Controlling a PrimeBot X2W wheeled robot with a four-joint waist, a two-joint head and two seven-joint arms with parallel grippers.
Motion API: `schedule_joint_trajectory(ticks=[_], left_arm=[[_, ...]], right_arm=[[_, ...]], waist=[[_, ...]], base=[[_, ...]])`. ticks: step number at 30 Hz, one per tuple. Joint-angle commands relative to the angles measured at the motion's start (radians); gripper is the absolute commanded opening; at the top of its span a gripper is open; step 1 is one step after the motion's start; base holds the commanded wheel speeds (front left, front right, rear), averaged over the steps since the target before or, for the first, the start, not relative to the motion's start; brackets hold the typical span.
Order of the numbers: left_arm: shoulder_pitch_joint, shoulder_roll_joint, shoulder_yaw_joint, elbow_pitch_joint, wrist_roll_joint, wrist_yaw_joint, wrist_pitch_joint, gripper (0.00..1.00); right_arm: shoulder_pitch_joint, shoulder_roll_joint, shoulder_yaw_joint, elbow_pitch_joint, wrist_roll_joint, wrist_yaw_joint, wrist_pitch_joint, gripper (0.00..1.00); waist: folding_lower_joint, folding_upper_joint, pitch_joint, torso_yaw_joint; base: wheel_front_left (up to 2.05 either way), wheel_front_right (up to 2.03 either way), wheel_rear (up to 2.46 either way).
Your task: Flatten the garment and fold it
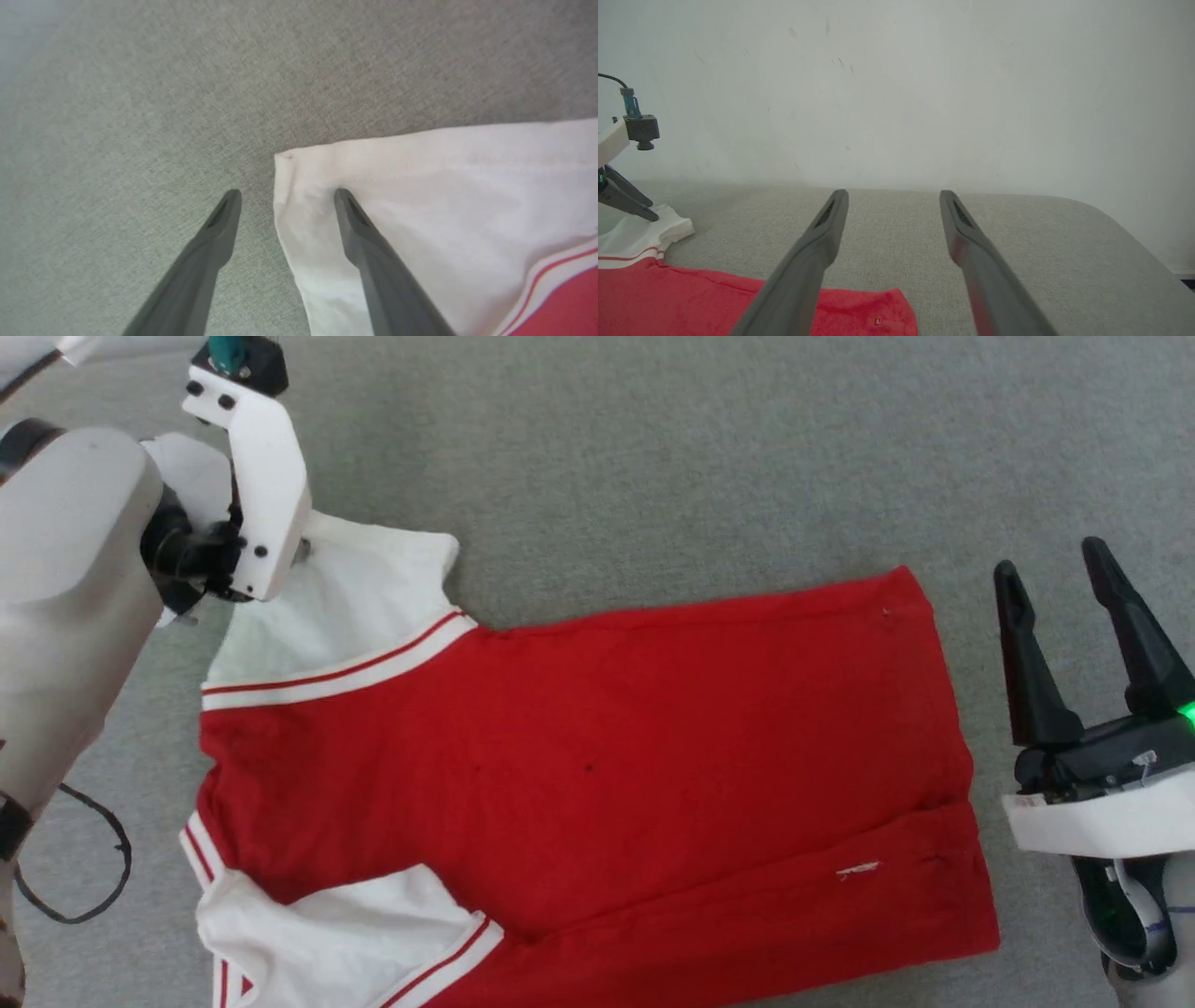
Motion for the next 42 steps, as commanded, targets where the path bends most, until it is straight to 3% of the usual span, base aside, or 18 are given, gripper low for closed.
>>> schedule_joint_trajectory(ticks=[1, 7, 8, 9, 17, 21, 30, 31, 34, 38, 42], left_arm=[[-0.010, -0.002, -0.016, 0.007, -0.003, -0.008, 0.029, 1.00], [0.001, 0.009, -0.055, 0.007, 0.008, -0.013, 0.097, 1.00], [0.006, 0.011, -0.057, 0.004, 0.003, -0.014, 0.099, 0.26], [0.013, 0.011, -0.057, 0.002, -0.008, -0.014, 0.100, 0.00], [0.045, 0.017, -0.053, -0.042, -0.048, -0.015, 0.015, 0.00], [0.056, 0.014, -0.056, -0.088, -0.068, -0.016, -0.026, 0.00], [0.070, 0.020, -0.073, -0.220, -0.091, -0.016, -0.119, 0.00], [0.070, 0.020, -0.073, -0.220, -0.091, -0.016, -0.119, 0.00], [0.068, 0.022, -0.079, -0.250, -0.091, -0.016, -0.132, 0.00], [0.060, 0.020, -0.085, -0.279, -0.083, -0.016, -0.144, 0.00], [0.045, 0.013, -0.089, -0.298, -0.076, -0.016, -0.151, 0.00]], right_arm=[[-0.021, -0.004, 0.008, 0.009, -0.007, -0.001, -0.009, 1.00], [-0.039, -0.020, 0.040, 0.041, -0.013, -0.001, -0.010, 1.00], [-0.043, -0.024, 0.042, 0.046, -0.013, -0.001, -0.010, 1.00], [-0.045, -0.029, 0.043, 0.052, -0.012, -0.001, -0.011, 1.00], [-0.116, -0.121, 0.057, 0.063, -0.020, -0.001, 0.008, 1.00], [-0.182, -0.190, 0.073, 0.075, -0.014, -0.001, 0.087, 1.00], [-0.327, -0.383, 0.280, 0.180, 0.154, -0.001, 0.581, 1.00], [-0.327, -0.383, 0.280, 0.180, 0.154, -0.001, 0.581, 1.00], [-0.383, -0.437, 0.390, 0.221, 0.255, -0.001, 0.780, 1.00], [-0.476, -0.484, 0.522, 0.274, 0.323, -0.001, 0.970, 1.00], [-0.557, -0.478, 0.599, 0.355, 0.368, -0.001, 1.083, 1.00]], waist=[[-0.0003, 0.0000, 0.047, -0.040], [-0.0003, 0.0000, 0.047, -0.036], [-0.0003, 0.0000, 0.041, -0.033], [-0.0003, 0.0000, 0.033, -0.028], [-0.0003, 0.0000, -0.061, 0.020], [-0.0003, 0.0000, -0.107, 0.055], [-0.0003, 0.0000, -0.151, 0.121], [-0.0003, 0.0000, -0.151, 0.121], [-0.0003, 0.0000, -0.147, 0.136], [-0.0003, 0.0000, -0.127, 0.155], [-0.0003, 0.0000, -0.098, 0.176]], base=[[0.00, 0.00, 0.00], [0.00, 0.00, 0.00], [0.00, 0.00, 0.00], [0.00, 0.00, 0.00], [0.00, 0.00, 0.00], [0.00, 0.00, 0.00], [0.00, 0.00, 0.00], [0.00, 0.00, 0.00], [0.00, 0.00, 0.00], [0.00, 0.00, 0.00], [0.00, 0.00, 0.00]])
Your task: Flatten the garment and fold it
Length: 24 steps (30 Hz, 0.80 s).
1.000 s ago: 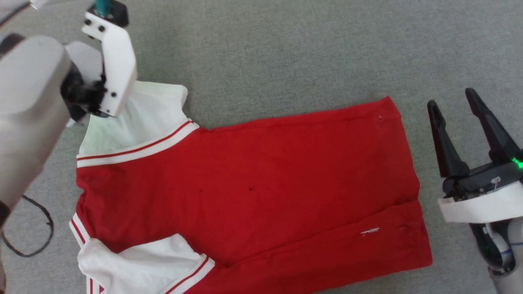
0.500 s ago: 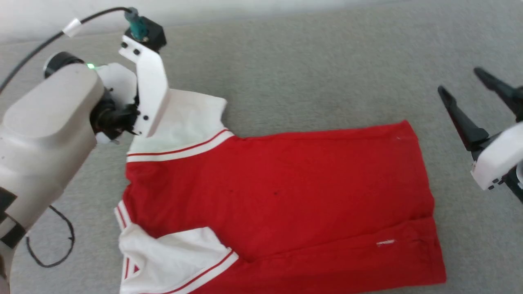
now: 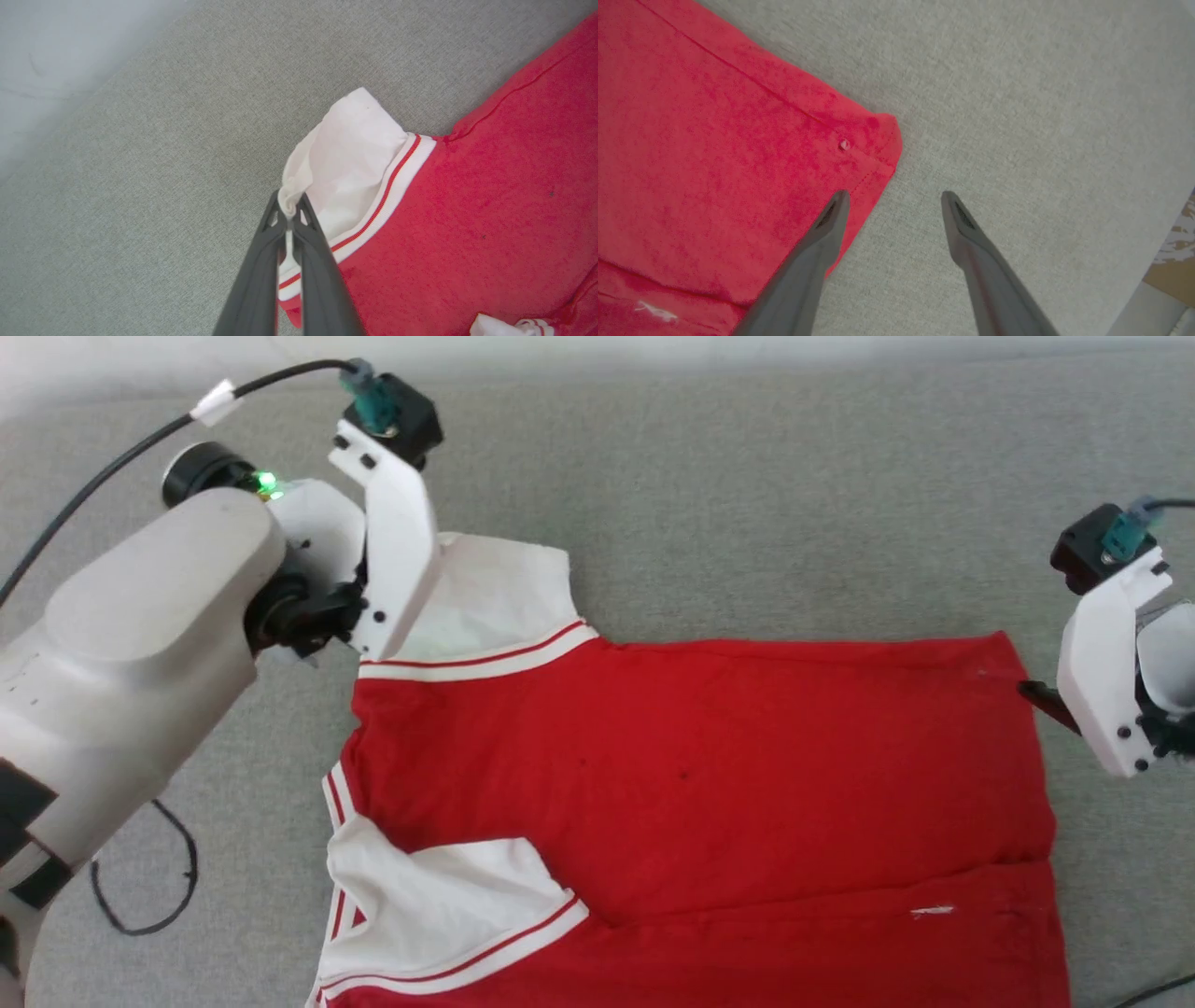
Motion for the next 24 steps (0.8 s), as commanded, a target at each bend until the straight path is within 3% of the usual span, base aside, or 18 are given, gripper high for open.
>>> schedule_joint_trajectory(ticks=[1, 8, 14, 15, 16, 17, 24], left_arm=[[-0.012, -0.006, -0.003, -0.007, 0.006, -0.006, -0.009, 0.00], [-0.037, -0.020, -0.009, -0.031, 0.015, -0.006, -0.023, 0.00], [-0.030, -0.017, -0.013, -0.034, 0.013, -0.006, -0.039, 0.00], [-0.027, -0.016, -0.013, -0.033, 0.010, -0.006, -0.042, 0.00], [-0.023, -0.014, -0.014, -0.032, 0.007, -0.006, -0.046, 0.00], [-0.019, -0.011, -0.014, -0.030, 0.005, -0.006, -0.050, 0.00], [0.030, 0.013, -0.015, -0.013, -0.024, -0.006, -0.110, 0.00]], right_arm=[[-0.025, 0.011, 0.015, 0.021, 0.009, -0.001, 0.015, 1.00], [-0.077, 0.052, 0.077, 0.163, 0.033, -0.001, -0.002, 1.00], [-0.058, 0.051, 0.163, 0.218, 0.073, -0.001, -0.040, 1.00], [-0.057, 0.051, 0.171, 0.220, 0.082, -0.001, -0.052, 0.82], [-0.058, 0.052, 0.176, 0.221, 0.091, -0.001, -0.070, 0.20], [-0.058, 0.050, 0.180, 0.222, 0.101, -0.001, -0.088, 0.00], [-0.065, 0.018, 0.190, 0.201, 0.134, -0.001, -0.264, 0.00]], waist=[[-0.0002, 0.0000, 0.025, 0.020], [-0.0002, 0.0000, 0.069, 0.059], [-0.0002, 0.0000, 0.073, 0.063], [-0.0002, 0.0000, 0.071, 0.061], [-0.0002, 0.0000, 0.068, 0.059], [-0.0002, 0.0000, 0.063, 0.056], [-0.0002, 0.0000, -0.018, 0.039]], base=[[0.00, 0.00, 0.00], [0.00, 0.00, 0.00], [0.00, 0.00, 0.00], [0.00, 0.00, 0.00], [0.00, 0.00, 0.00], [0.00, 0.00, 0.00], [0.00, 0.00, 0.00]])
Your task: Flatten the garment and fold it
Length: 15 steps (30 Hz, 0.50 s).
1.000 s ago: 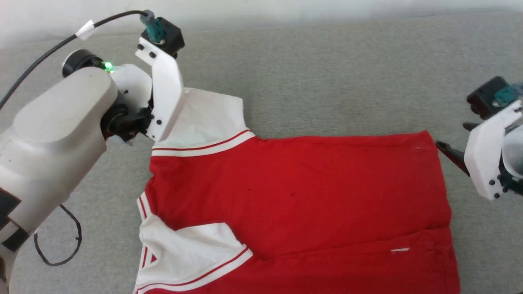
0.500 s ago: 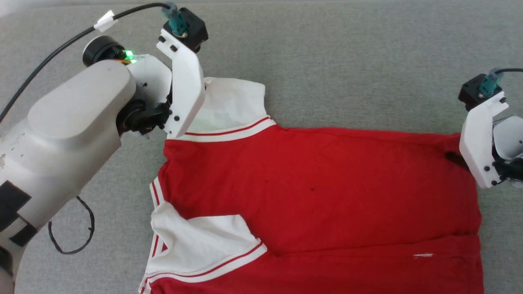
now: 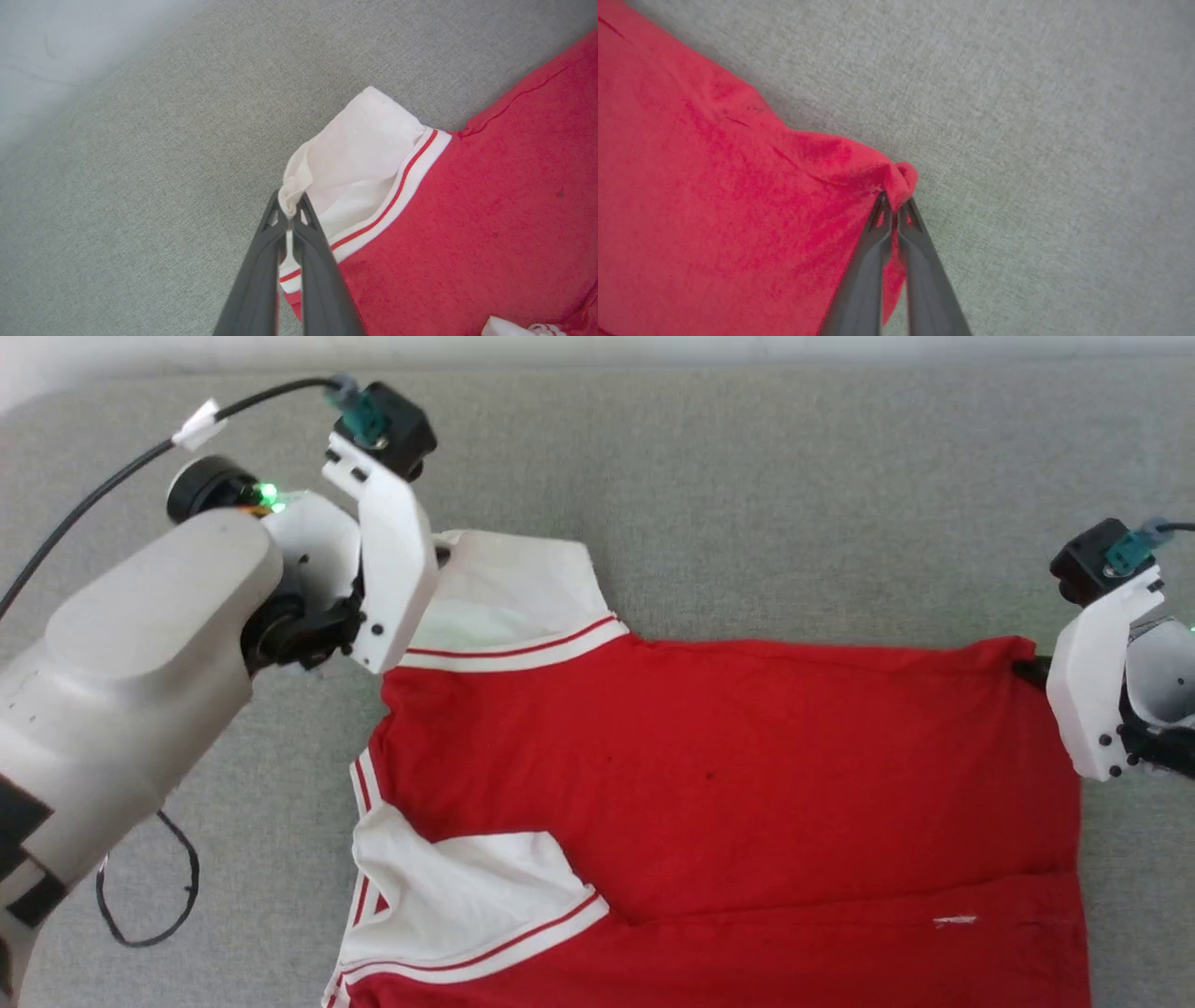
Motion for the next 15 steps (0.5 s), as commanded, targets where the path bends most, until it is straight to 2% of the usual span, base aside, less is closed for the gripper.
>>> schedule_joint_trajectory(ticks=[1, 4, 11, 15], left_arm=[[0.024, 0.009, -0.004, -0.001, -0.012, -0.007, -0.021, 0.00], [0.061, 0.029, -0.004, -0.029, -0.029, -0.007, -0.063, 0.00], [0.150, 0.106, -0.005, -0.127, -0.020, -0.005, -0.127, 0.00], [0.217, 0.167, -0.005, -0.216, -0.016, 0.015, -0.145, 0.00]], right_arm=[[0.018, 0.004, -0.005, -0.001, 0.016, -0.001, -0.037, 0.00], [0.043, 0.009, -0.023, -0.025, 0.045, -0.001, -0.107, 0.00], [0.138, -0.034, -0.038, -0.084, 0.055, -0.001, -0.210, 0.00], [0.216, -0.062, -0.055, -0.111, 0.058, -0.001, -0.249, 0.00]], waist=[[-0.0001, 0.0000, -0.055, -0.014], [-0.0001, 0.0000, -0.109, -0.020], [-0.0001, 0.0000, -0.218, -0.010], [-0.0001, 0.0000, -0.269, 0.002]], base=[[0.00, 0.00, 0.00], [0.00, 0.00, 0.00], [0.00, 0.00, 0.00], [0.00, 0.00, 0.00]])
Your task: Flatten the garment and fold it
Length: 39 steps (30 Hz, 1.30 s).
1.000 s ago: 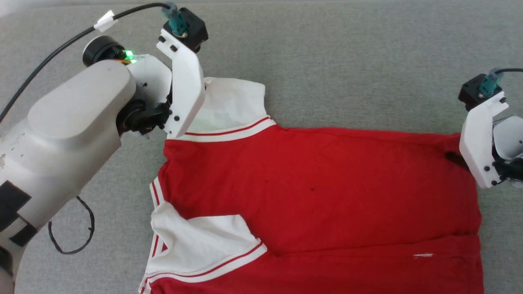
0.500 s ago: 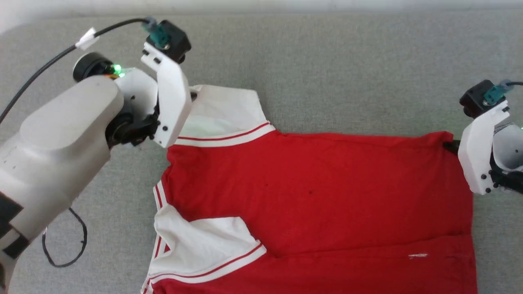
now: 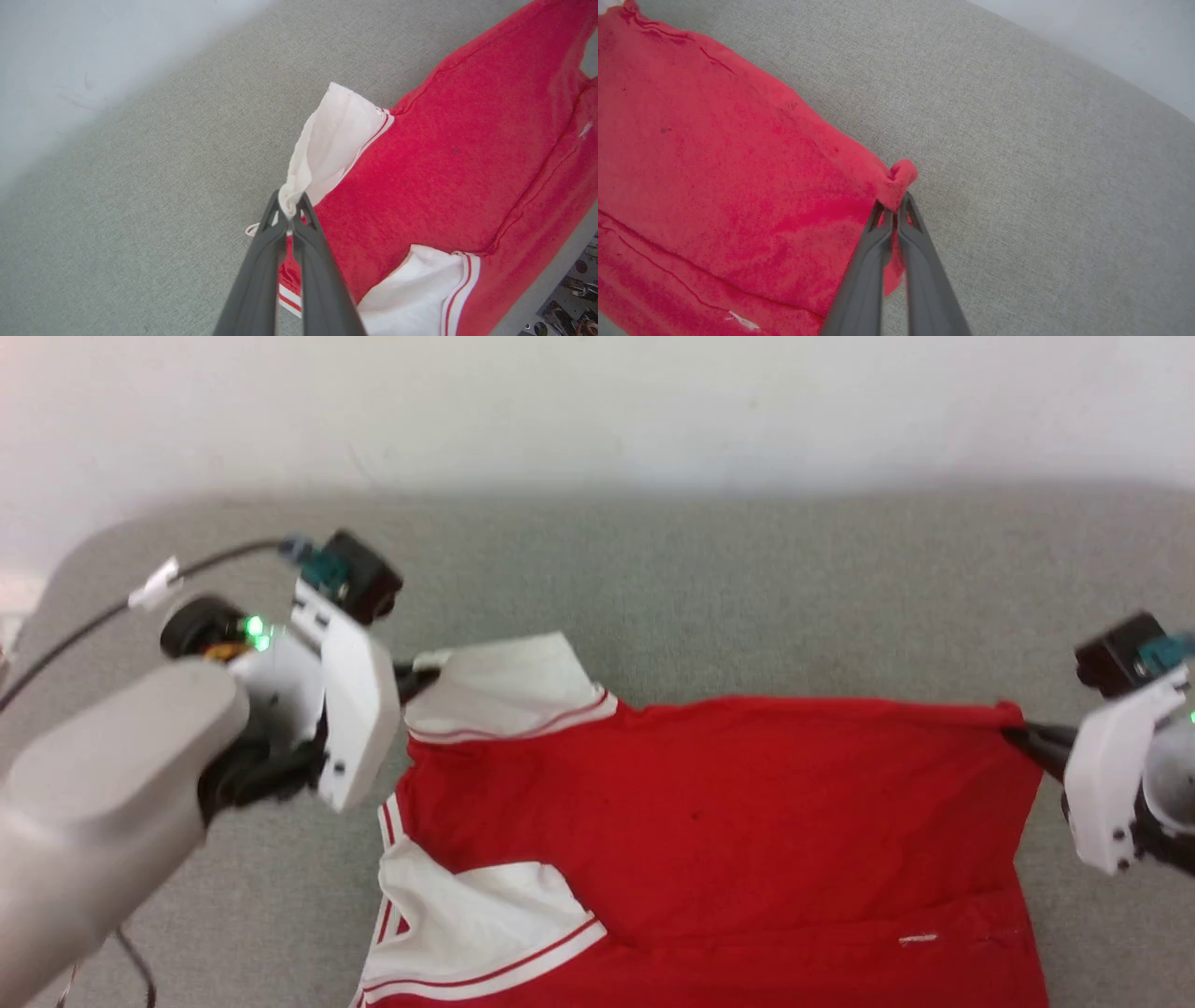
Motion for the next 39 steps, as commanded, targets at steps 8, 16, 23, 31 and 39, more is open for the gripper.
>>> schedule_joint_trajectory(ticks=[8, 16, 23, 31, 39], left_arm=[[0.206, 0.133, -0.004, -0.238, -0.003, 0.102, -0.031, 0.00], [0.424, 0.149, -0.005, -0.306, -0.033, 0.167, -0.058, 0.00], [0.543, 0.061, -0.005, -0.174, -0.062, 0.155, -0.090, 0.00], [0.567, 0.019, 0.018, -0.075, -0.031, 0.159, -0.211, 1.00], [0.573, 0.033, 0.122, -0.126, 0.101, 0.331, -0.533, 1.00]], right_arm=[[0.208, -0.033, -0.082, -0.040, 0.011, -0.001, -0.093, 0.00], [0.384, -0.018, -0.145, -0.072, 0.000, -0.001, -0.107, 0.00], [0.455, 0.042, -0.183, -0.024, -0.037, -0.001, -0.063, 0.00], [0.461, 0.065, -0.231, -0.028, -0.072, -0.001, -0.062, 1.00], [0.479, 0.027, -0.366, -0.203, -0.103, -0.001, -0.072, 1.00]], waist=[[0.0002, 0.0000, -0.116, 0.044], [0.0002, 0.0000, -0.105, 0.062], [0.0002, 0.0000, -0.066, 0.062], [0.0002, 0.0000, -0.082, 0.063], [0.0002, 0.0000, -0.115, 0.070]], base=[[0.00, 0.00, 0.00], [0.00, 0.00, 0.00], [0.00, 0.00, 0.00], [0.00, 0.00, 0.00], [0.00, 0.00, 0.00]])
